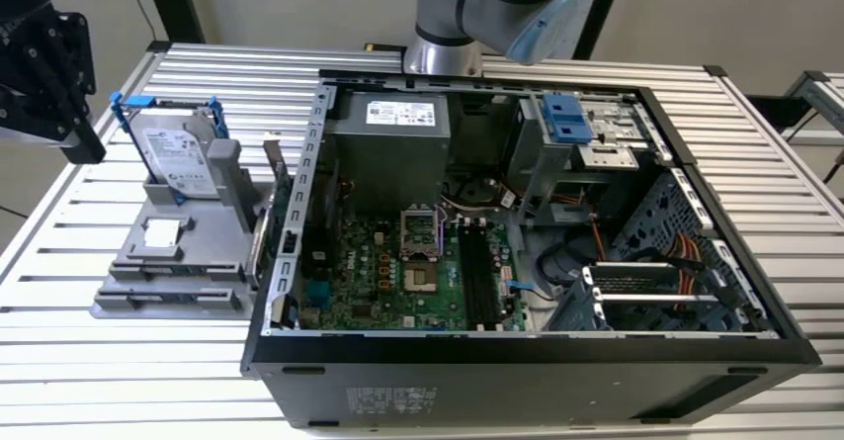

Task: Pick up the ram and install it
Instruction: 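Pick up the ram and move it above insertion slot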

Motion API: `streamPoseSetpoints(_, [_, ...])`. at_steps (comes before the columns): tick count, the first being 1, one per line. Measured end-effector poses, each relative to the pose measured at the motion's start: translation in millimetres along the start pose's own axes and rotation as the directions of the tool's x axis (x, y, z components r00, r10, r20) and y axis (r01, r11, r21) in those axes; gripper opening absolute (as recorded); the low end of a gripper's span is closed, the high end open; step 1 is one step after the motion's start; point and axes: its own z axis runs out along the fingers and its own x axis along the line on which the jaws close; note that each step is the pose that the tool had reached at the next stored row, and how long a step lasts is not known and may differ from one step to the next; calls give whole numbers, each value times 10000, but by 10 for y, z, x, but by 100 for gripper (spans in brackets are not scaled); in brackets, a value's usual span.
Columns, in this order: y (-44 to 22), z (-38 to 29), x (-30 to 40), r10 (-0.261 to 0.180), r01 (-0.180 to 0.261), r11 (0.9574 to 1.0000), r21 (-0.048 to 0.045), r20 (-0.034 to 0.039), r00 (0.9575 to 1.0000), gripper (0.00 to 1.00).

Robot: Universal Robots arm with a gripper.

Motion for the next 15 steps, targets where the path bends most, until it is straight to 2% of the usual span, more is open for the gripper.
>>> streamPoseSetpoints(15, [0, 1, 0, 16, -16, 10000, 0, 0, 10000, 100])
